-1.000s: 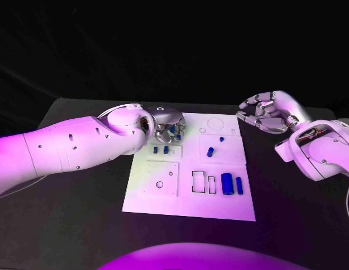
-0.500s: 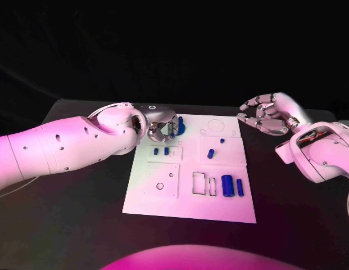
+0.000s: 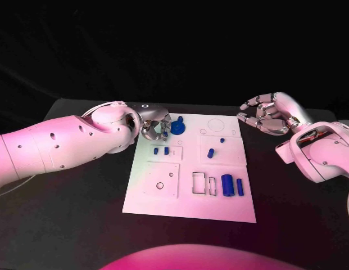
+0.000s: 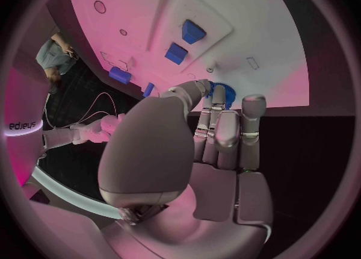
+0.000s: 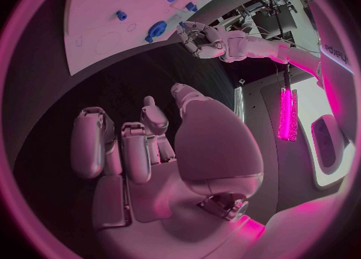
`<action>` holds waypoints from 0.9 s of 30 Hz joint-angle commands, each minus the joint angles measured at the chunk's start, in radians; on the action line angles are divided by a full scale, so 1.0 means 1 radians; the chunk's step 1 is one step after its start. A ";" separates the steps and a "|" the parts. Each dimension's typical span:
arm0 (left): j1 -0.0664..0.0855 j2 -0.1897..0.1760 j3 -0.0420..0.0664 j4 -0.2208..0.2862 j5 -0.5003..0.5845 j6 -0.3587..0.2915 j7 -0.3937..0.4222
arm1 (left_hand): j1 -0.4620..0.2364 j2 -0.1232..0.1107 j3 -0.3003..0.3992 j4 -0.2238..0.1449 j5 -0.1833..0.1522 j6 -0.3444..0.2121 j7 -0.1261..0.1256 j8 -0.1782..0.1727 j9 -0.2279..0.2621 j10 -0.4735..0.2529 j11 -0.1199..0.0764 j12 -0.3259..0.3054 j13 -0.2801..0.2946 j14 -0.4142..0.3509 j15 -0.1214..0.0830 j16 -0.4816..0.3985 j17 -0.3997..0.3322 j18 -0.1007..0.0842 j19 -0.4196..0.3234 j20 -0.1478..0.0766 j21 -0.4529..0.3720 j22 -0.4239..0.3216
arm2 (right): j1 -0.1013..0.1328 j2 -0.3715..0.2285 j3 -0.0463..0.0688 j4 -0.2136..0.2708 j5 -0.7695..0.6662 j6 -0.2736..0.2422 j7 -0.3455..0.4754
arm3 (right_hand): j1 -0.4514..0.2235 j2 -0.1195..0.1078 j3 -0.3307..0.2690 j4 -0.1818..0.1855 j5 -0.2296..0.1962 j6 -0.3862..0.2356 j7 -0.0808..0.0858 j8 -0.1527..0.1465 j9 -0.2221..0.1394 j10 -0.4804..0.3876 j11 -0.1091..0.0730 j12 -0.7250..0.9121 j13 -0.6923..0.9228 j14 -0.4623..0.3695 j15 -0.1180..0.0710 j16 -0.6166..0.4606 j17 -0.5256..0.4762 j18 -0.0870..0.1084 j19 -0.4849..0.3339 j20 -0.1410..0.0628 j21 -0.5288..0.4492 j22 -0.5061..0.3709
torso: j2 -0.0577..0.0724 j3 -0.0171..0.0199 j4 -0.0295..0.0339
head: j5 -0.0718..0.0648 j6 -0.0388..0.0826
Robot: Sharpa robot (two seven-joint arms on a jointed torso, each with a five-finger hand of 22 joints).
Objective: Assemble the parts on the task board
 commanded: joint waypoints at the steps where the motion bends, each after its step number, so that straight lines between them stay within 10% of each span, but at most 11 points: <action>1: 0.000 0.001 0.001 -0.002 0.012 0.023 -0.006 | -0.012 -0.001 0.001 -0.005 -0.004 0.010 0.001 0.006 0.000 0.008 -0.002 -0.008 0.000 0.006 -0.003 -0.002 -0.001 -0.005 -0.002 -0.002 0.000 0.000 | -0.001 0.000 0.000 0.001 -0.003 0.000 0.009 | -0.006 -0.005 0.007 0.000 0.004 -0.004 -0.003 0.004 0.001 0.004 -0.003 -0.004 -0.001 0.069 -0.004 -0.006 0.137 0.013 -0.006 0.001 -0.005 0.096 | 0.000 0.0005 -0.0008 | 0.001 -0.002; 27: -0.001 0.000 0.000 -0.001 0.024 0.060 0.004 | -0.016 -0.002 0.000 -0.005 -0.005 0.012 0.000 0.005 0.000 0.012 -0.003 -0.011 -0.001 0.004 -0.003 -0.003 -0.006 -0.005 -0.006 -0.002 -0.004 -0.005 | -0.001 0.000 0.000 0.000 -0.003 0.000 0.009 | -0.006 -0.005 0.007 0.000 0.004 -0.004 -0.003 0.004 0.001 0.004 -0.003 -0.004 -0.001 0.069 -0.004 -0.006 0.137 0.013 -0.006 0.001 -0.005 0.096 | -0.001 0.0010 -0.0001 | 0.002 -0.005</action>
